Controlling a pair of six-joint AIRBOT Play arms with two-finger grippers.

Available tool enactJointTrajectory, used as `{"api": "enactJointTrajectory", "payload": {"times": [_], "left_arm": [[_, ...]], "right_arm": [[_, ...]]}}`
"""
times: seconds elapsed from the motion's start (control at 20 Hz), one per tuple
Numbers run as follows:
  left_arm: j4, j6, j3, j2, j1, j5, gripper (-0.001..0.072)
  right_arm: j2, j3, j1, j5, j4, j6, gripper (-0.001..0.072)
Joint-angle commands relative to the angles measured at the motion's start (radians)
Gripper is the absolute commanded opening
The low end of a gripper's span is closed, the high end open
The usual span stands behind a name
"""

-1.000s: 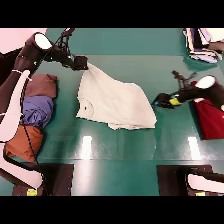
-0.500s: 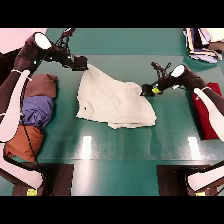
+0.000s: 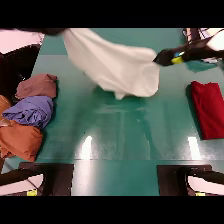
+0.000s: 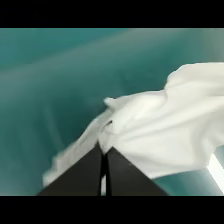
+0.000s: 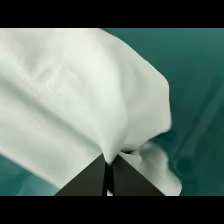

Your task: Fold the shirts.

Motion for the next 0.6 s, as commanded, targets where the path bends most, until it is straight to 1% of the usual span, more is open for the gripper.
{"api": "enactJointTrajectory", "payload": {"times": [0.0, 0.15, 0.3, 0.4, 0.55], "left_arm": [[0.007, 0.005, 0.042, 0.213, 0.001, 0.01, 0.0022], [0.006, 0.0, 0.042, 0.364, 0.001, 0.034, 0.0022], [-0.003, -0.017, 0.042, 0.457, 0.001, 0.049, 0.0021], [-0.033, -0.017, 0.045, 0.471, 0.001, 0.041, 0.0022], [-0.039, -0.017, 0.035, 0.436, 0.001, -0.009, 0.0021]], "right_arm": [[0.196, 0.062, 0.0, 0.054, -0.024, -0.001, 0.0014], [0.322, 0.076, 0.0, 0.081, -0.025, 0.0, 0.0015], [0.428, 0.075, 0.0, 0.078, -0.025, 0.0, 0.0015], [0.471, 0.075, -0.001, 0.066, -0.025, 0.011, 0.0014], [0.467, 0.074, 0.0, 0.074, -0.025, 0.082, 0.0014]]}}
